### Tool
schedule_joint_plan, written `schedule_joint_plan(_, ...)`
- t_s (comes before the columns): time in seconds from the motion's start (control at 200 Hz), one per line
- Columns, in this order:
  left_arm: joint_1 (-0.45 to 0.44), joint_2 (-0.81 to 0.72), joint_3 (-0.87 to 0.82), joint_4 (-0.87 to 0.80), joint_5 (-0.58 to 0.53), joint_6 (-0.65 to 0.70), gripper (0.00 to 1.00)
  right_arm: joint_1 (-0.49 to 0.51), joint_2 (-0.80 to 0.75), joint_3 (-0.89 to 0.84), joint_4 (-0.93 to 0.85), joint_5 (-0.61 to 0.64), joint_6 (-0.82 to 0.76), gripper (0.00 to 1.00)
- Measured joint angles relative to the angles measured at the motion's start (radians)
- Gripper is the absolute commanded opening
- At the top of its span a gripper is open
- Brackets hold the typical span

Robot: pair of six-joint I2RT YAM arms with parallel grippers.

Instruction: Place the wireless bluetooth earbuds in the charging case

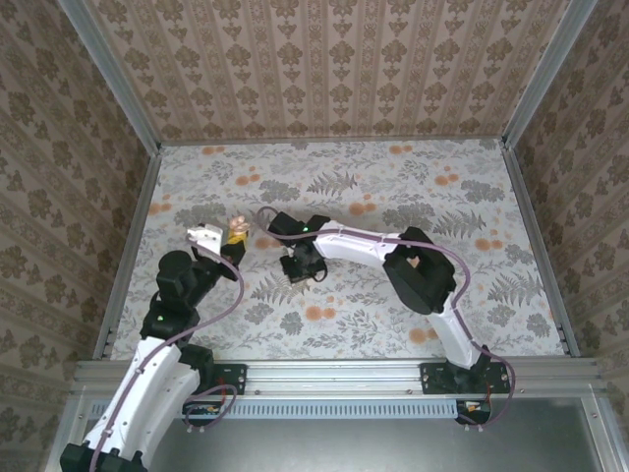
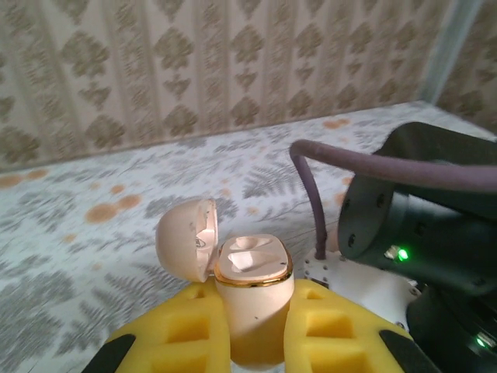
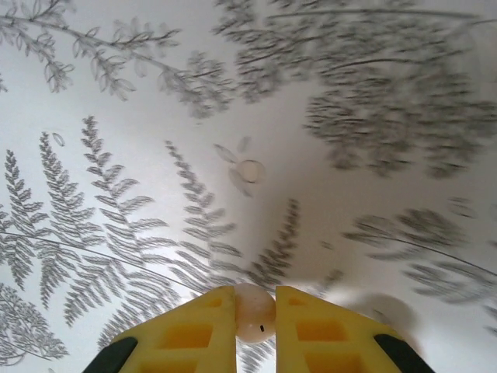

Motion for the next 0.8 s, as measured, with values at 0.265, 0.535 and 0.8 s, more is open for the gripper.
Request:
schedule_joint_plan(0.265, 0.001, 0.068, -0.026, 0.216, 0.287, 0.034, 0.00, -0.005, -0.286, -0.204, 0.121, 0.106, -0.050, 0.13)
schedule_joint_plan(0.535, 0.001, 0.102, -0.025, 0.330, 0.454, 0.072, 0.00, -0.015, -0.545, -0.367, 0.261, 0.192, -0.155, 0.12)
schedule_joint_plan(0.8, 0.001, 0.165, 0.008, 0.347, 0.586, 0.097, 0.00, -0.017, -0.768, -0.476, 0.385, 0.220, -0.303, 0.12)
